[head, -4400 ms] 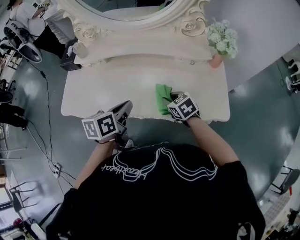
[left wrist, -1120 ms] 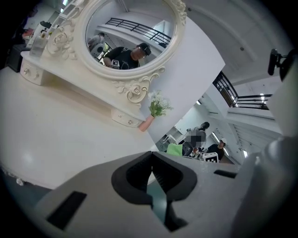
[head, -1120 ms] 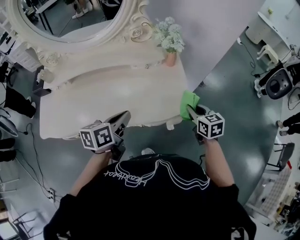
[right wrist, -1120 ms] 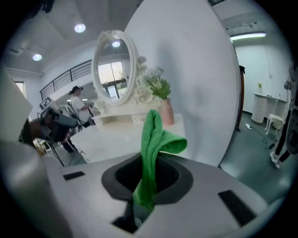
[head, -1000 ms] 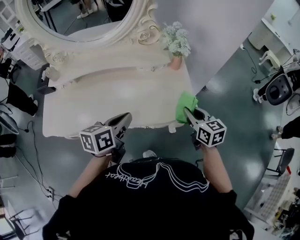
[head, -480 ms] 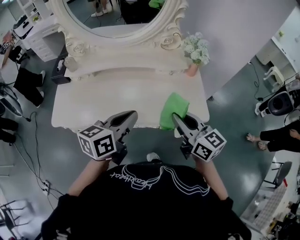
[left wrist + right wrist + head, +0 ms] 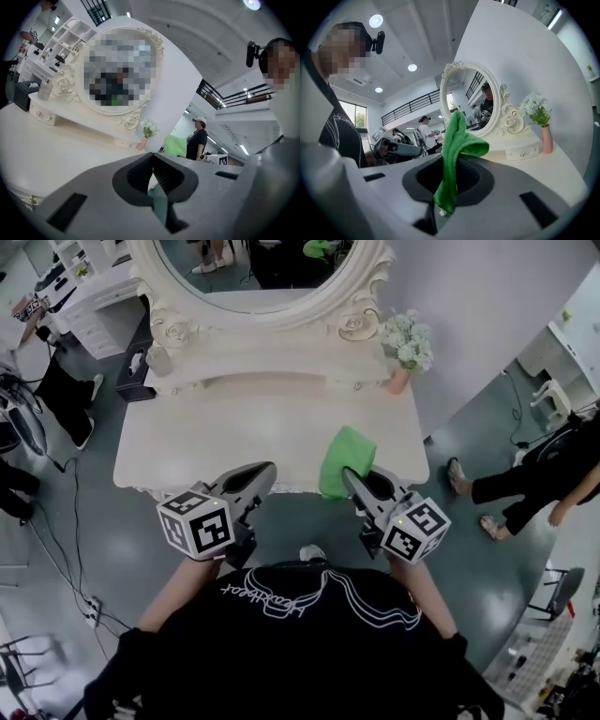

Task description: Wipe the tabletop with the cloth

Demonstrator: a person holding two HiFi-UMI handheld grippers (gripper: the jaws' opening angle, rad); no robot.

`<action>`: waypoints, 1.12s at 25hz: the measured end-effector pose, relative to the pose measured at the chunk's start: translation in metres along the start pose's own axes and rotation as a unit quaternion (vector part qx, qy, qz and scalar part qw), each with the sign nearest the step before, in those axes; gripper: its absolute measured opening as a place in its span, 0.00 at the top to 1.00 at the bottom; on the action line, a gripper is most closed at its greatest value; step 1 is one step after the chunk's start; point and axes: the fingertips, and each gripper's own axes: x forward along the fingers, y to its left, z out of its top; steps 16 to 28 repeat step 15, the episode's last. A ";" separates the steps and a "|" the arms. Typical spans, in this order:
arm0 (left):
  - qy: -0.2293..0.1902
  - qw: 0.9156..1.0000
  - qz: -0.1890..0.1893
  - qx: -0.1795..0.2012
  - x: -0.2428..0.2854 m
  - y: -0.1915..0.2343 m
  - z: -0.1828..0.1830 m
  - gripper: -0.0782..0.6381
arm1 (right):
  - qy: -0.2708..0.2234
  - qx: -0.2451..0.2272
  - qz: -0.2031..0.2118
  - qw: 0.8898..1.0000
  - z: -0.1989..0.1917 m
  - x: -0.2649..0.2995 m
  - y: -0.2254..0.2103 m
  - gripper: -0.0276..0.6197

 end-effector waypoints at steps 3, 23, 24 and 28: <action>0.000 1.000 -0.001 -0.002 -0.004 0.002 0.000 0.89 | -0.002 -0.001 0.001 1.000 -0.001 0.002 0.005 0.88; 0.002 1.000 -0.001 0.001 -0.019 0.003 0.004 0.89 | -0.011 0.002 0.009 1.000 0.005 0.006 0.022 0.88; 0.002 1.000 -0.001 0.001 -0.019 0.003 0.004 0.89 | -0.011 0.002 0.009 1.000 0.005 0.006 0.022 0.88; 0.002 1.000 -0.001 0.001 -0.019 0.003 0.004 0.89 | -0.011 0.002 0.009 1.000 0.005 0.006 0.022 0.88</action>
